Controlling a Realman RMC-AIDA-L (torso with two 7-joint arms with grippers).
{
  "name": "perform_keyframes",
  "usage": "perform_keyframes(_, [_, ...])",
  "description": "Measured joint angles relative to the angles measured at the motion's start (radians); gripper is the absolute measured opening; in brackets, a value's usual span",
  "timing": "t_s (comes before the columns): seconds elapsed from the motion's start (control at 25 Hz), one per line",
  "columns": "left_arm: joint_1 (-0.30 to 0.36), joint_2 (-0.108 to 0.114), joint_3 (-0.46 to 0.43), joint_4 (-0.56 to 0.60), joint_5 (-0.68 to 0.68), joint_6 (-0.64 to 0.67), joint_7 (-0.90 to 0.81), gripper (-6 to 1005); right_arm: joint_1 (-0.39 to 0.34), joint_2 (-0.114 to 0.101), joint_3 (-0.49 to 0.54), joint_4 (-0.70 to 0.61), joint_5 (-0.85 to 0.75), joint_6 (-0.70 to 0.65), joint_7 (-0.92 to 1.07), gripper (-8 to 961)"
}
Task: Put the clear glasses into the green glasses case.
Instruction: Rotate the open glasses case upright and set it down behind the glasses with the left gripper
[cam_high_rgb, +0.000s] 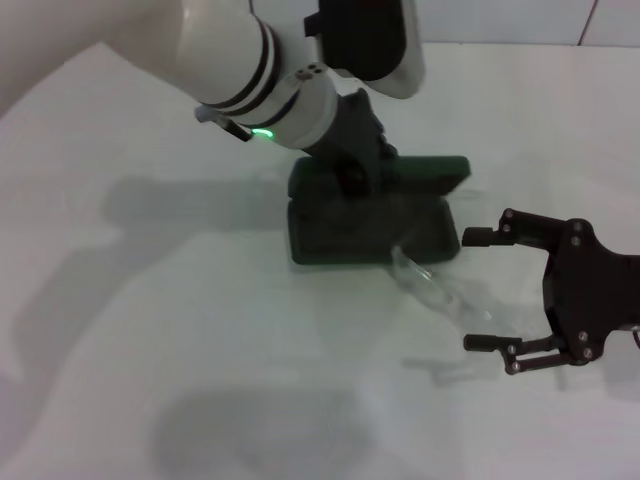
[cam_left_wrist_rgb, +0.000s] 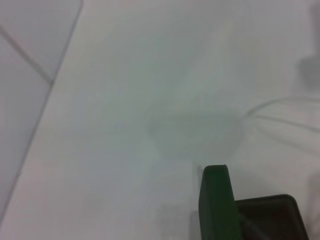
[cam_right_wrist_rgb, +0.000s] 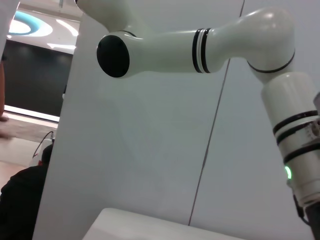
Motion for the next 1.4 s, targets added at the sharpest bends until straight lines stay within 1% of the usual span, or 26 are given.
perform_keyframes(0.12, [-0.013, -0.001, 0.009, 0.004, -0.021, 0.022, 0.009, 217, -0.001, -0.002, 0.005, 0.0, 0.0, -0.001, -0.002, 871])
perform_keyframes(0.32, [-0.015, -0.002, 0.015, -0.004, -0.028, -0.009, 0.053, 218, 0.004, -0.004, 0.005, 0.0, 0.0, -0.001, -0.007, 870])
perform_keyframes(0.48, [-0.009, -0.003, 0.016, -0.031, -0.043, -0.084, 0.104, 220, 0.008, -0.003, 0.01, 0.0, 0.0, 0.004, -0.009, 870])
perform_keyframes(0.6, [-0.016, -0.003, 0.015, -0.071, -0.094, -0.141, 0.131, 221, 0.008, -0.002, 0.013, -0.001, -0.004, 0.004, -0.009, 869])
perform_keyframes(0.84, [-0.028, -0.002, -0.013, -0.11, -0.116, -0.153, 0.131, 223, 0.009, 0.0, 0.014, -0.001, -0.012, 0.003, -0.005, 869])
perform_keyframes(1.2, [-0.029, -0.003, 0.008, -0.112, -0.107, -0.152, 0.127, 226, 0.003, 0.002, 0.014, 0.0, -0.012, 0.002, -0.002, 867])
perform_keyframes(1.32, [-0.029, -0.003, -0.007, -0.106, -0.107, -0.154, 0.104, 335, 0.004, 0.002, 0.014, 0.0, -0.012, 0.0, 0.007, 867])
perform_keyframes(1.4, [-0.027, -0.003, -0.022, -0.1, -0.11, -0.163, 0.088, 383, 0.005, 0.002, 0.02, 0.0, -0.012, 0.0, 0.021, 867])
